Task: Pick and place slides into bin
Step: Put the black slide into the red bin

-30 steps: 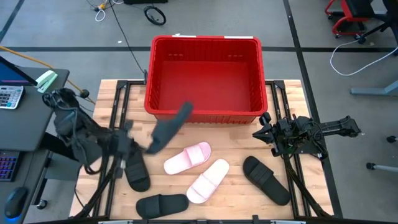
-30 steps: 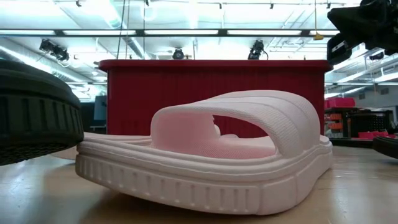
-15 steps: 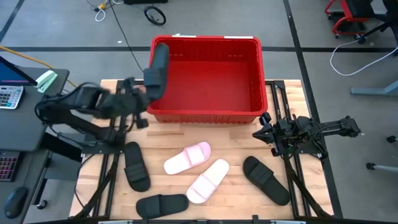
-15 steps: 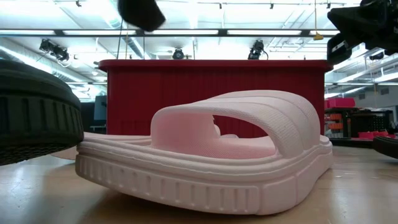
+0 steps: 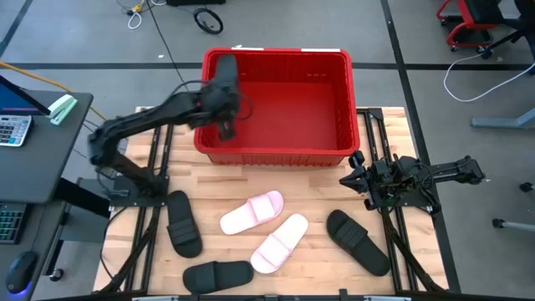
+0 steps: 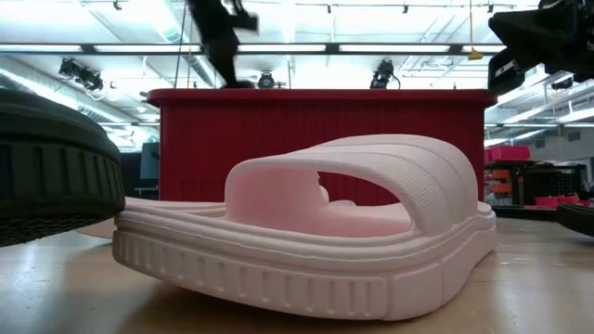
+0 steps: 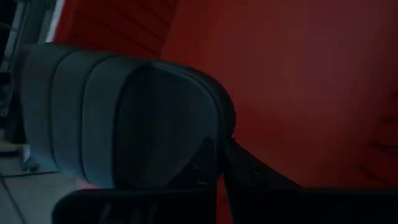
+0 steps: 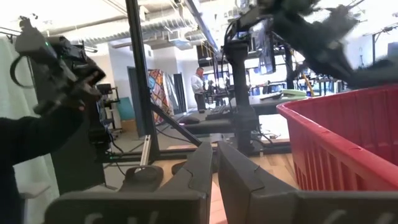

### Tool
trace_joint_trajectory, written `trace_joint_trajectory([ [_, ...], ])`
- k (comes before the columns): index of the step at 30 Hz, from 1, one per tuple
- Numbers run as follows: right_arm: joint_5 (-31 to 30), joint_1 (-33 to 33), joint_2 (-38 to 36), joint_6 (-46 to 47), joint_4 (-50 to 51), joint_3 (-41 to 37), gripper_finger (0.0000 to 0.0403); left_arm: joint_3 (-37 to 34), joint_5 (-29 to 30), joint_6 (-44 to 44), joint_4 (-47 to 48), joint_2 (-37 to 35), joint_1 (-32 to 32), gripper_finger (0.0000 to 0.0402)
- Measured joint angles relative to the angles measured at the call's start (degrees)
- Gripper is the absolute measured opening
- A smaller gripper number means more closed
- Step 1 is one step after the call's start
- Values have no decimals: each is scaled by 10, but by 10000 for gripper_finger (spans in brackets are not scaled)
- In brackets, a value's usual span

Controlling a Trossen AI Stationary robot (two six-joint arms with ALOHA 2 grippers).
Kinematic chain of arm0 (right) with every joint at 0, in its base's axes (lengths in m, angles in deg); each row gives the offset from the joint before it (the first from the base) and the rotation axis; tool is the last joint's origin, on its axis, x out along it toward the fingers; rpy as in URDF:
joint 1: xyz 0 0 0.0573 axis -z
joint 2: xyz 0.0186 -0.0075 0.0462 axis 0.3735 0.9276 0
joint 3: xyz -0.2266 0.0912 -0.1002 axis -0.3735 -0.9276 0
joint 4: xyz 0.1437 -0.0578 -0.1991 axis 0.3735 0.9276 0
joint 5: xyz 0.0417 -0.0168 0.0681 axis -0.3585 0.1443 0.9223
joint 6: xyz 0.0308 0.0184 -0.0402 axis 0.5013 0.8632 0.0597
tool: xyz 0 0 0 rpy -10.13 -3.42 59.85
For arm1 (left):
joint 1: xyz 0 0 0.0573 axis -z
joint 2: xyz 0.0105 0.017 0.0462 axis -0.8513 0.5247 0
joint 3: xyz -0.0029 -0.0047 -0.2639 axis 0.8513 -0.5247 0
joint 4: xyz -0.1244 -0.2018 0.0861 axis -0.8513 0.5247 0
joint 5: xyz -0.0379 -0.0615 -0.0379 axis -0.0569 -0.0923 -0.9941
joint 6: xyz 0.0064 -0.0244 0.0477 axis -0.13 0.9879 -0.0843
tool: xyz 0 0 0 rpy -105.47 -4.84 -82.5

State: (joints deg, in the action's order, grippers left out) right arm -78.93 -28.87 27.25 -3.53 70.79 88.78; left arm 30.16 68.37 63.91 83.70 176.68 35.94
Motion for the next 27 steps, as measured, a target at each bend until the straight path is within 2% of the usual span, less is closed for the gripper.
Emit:
trace_joint_trajectory([
  [5,0,0,0,0,0,0,32,0,-8,-18,-36,80,-43,12],
  [12,0,0,0,0,0,0,32,0,-63,-5,-6,152,-72,12],
  [19,0,0,0,6,5,0,32,0,-73,7,55,164,-59,11],
  [22,0,0,0,6,7,0,32,0,-101,14,79,162,-53,12],
  [27,0,0,0,13,10,0,32,0,-121,19,86,161,-47,42],
])
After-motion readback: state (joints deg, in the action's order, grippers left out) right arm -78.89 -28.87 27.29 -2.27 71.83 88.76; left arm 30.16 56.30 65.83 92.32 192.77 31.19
